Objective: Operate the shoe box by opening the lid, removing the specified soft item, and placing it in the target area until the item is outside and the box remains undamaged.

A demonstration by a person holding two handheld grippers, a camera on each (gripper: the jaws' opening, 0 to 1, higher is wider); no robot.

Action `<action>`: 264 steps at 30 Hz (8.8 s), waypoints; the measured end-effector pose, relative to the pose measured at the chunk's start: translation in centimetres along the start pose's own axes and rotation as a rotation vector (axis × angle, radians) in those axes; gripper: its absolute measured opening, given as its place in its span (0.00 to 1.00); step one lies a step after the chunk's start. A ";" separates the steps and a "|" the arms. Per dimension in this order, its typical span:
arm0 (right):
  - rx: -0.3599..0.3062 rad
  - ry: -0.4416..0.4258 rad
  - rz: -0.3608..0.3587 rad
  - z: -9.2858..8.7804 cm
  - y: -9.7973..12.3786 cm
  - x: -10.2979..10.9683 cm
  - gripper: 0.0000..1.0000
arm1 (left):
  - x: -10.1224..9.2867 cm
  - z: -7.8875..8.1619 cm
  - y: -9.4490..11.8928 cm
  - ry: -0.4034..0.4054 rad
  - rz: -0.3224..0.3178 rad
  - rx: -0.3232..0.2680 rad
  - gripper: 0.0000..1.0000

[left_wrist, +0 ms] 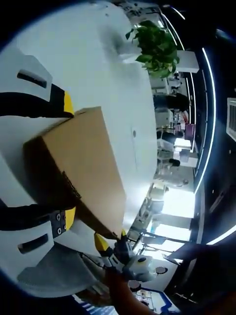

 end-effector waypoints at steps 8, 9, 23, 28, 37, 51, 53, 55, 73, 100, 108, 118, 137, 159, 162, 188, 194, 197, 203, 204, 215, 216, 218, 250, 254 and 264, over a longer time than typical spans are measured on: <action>-0.013 0.004 0.000 1.2 0.5 -0.1 0.54 | 0.3 1.3 0.3 0.027 -0.003 -0.033 0.72; -0.015 0.003 0.001 1.4 0.5 -0.1 0.54 | 0.3 1.5 0.4 0.037 -0.003 -0.039 0.72; -0.066 0.062 -0.085 3.2 0.8 -1.9 0.37 | 0.8 3.8 0.7 0.088 0.005 -0.094 0.72; -0.111 0.066 -0.129 4.1 1.2 -2.7 0.29 | 1.1 5.2 0.8 0.047 0.007 -0.121 0.71; -0.182 0.081 -0.235 6.0 1.5 -4.3 0.11 | 1.6 7.1 0.8 0.064 0.002 -0.154 0.69; -0.192 0.095 -0.336 7.6 1.5 -5.7 0.00 | 2.6 9.5 1.9 0.073 0.039 -0.219 0.65; -0.179 0.091 -0.343 7.7 1.5 -5.9 0.00 | 3.4 9.6 2.7 0.087 0.060 -0.230 0.66; -0.172 0.083 -0.343 8.0 1.4 -5.9 0.00 | 4.1 8.9 3.3 0.111 0.081 -0.214 0.66; -0.108 0.051 -0.352 8.7 1.1 -6.5 0.00 | 1.9 -3.9 0.1 0.291 0.022 0.318 0.26; -0.099 0.012 -0.351 10.9 0.3 -8.0 0.00 | 2.6 -5.0 -0.1 0.209 0.052 0.416 0.04; -0.117 0.006 -0.357 12.5 -0.8 -9.4 0.00 | 2.6 -5.0 -0.1 0.198 0.044 0.418 0.04; -0.127 -0.001 -0.364 14.0 -2.3 -10.5 0.00 | 2.6 -4.9 -0.1 0.190 0.042 0.415 0.04; -0.110 -0.014 -0.375 15.2 -5.6 -13.0 0.00 | 2.7 -4.8 -0.1 0.184 0.038 0.411 0.05; 0.043 -0.084 -0.358 13.8 -11.8 -17.0 0.00 | 2.8 -4.8 0.0 0.167 0.045 0.408 0.05; 0.085 -0.090 -0.354 13.3 -12.6 -17.1 0.00 | 2.8 -4.8 0.0 0.167 0.045 0.410 0.05; 0.370 -0.179 -0.297 7.9 -16.7 -18.0 0.01 | 2.9 -4.8 -0.1 0.176 0.056 0.416 0.05; 0.389 -0.169 -0.290 7.5 -16.7 -17.9 0.02 | 2.9 -4.8 -0.1 0.174 0.054 0.419 0.05; 0.397 -0.156 -0.281 7.3 -16.7 -17.9 0.03 | 2.9 -4.8 -0.1 0.170 0.053 0.421 0.06; 0.357 -0.134 -0.286 7.9 -16.4 -18.2 0.12 | 2.9 -4.7 -0.1 0.163 0.053 0.415 0.06; 0.348 -0.132 -0.290 8.0 -16.3 -18.3 0.16 | 2.9 -4.7 -0.1 0.163 0.053 0.413 0.06; 0.207 -0.132 -0.286 10.6 -13.6 -18.5 0.28 | 3.4 -4.0 0.6 0.115 0.081 0.391 0.25; 0.194 -0.131 -0.282 10.9 -13.3 -18.4 0.29 | 3.5 -3.9 0.8 0.111 0.083 0.389 0.27; 0.164 -0.131 -0.273 11.4 -12.4 -17.8 0.33 | 3.4 -3.3 1.1 0.107 0.086 0.380 0.30; 0.126 -0.068 -0.120 6.8 -6.0 -7.0 0.29 | -2.8 0.9 -4.1 0.033 -0.067 0.329 0.36; 0.148 -0.059 -0.108 6.2 -6.4 -6.6 0.28 | -3.1 0.3 -4.7 0.074 -0.080 0.343 0.35; 0.216 -0.083 -0.049 4.8 -7.7 -6.4 0.27 | -4.2 -0.3 -6.5 0.156 -0.110 0.350 0.31</action>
Point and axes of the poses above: the point that each gripper's makers call its tool centre point, and the gripper's own axes: y roughly backward along the fingers, x roughly to its left, z roughly out of its top, the point moved 2 cm from there along y, roughly backward along the fingers, and after that the axes turned 8 degrees about -y, right-handed, at the moved point
